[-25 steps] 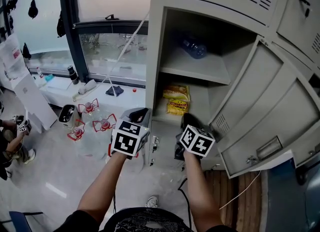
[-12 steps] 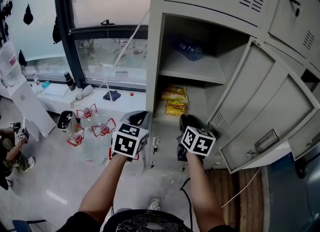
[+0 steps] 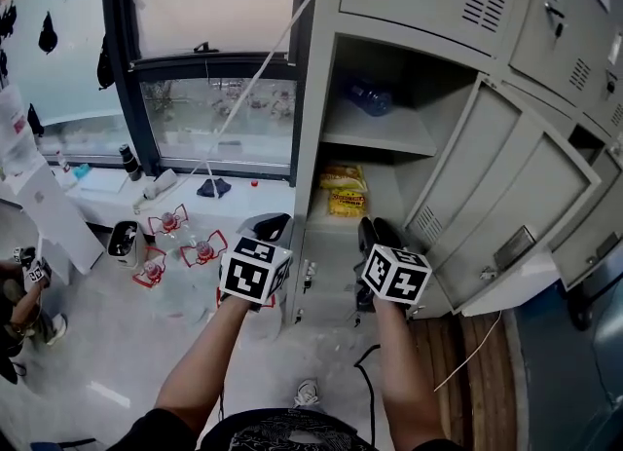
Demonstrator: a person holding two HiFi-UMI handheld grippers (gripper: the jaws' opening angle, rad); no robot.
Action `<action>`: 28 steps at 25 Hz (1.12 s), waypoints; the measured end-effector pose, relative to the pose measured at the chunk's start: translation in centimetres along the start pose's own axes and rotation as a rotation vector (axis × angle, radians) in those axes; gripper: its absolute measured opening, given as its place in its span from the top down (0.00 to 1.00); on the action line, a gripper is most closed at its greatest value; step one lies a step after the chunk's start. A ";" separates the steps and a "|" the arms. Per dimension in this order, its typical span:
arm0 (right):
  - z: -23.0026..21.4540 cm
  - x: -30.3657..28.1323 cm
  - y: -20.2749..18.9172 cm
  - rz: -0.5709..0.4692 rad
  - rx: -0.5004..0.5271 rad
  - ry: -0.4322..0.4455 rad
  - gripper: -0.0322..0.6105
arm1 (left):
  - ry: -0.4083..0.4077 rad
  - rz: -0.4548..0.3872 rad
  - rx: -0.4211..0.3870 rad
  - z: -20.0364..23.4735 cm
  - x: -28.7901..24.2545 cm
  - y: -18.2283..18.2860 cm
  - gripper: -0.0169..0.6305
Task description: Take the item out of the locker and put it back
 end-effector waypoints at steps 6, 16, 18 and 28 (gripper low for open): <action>2.6 2.9 1.7 -0.025 0.074 0.010 0.78 | -0.026 -0.023 -0.005 0.1 2.3 0.6 0.97; 6.6 6.9 2.5 -0.039 0.165 0.025 0.84 | -0.051 -0.050 0.003 0.4 6.1 0.7 0.97; 7.3 7.7 2.4 -0.040 0.187 0.029 0.84 | -0.058 -0.057 0.006 0.4 6.9 0.6 0.97; 9.3 10.4 3.2 -0.067 0.217 0.025 0.91 | -0.059 -0.086 0.023 1.1 10.5 0.8 0.97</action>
Point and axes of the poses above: the fingertips, and each gripper's own axes: x backward along the fingers, z to its left, y out of its top, the point moved 6 cm from there along x, backward along the fingers, and after that the axes turned 12 degrees about -z, right-handed, at the moved point
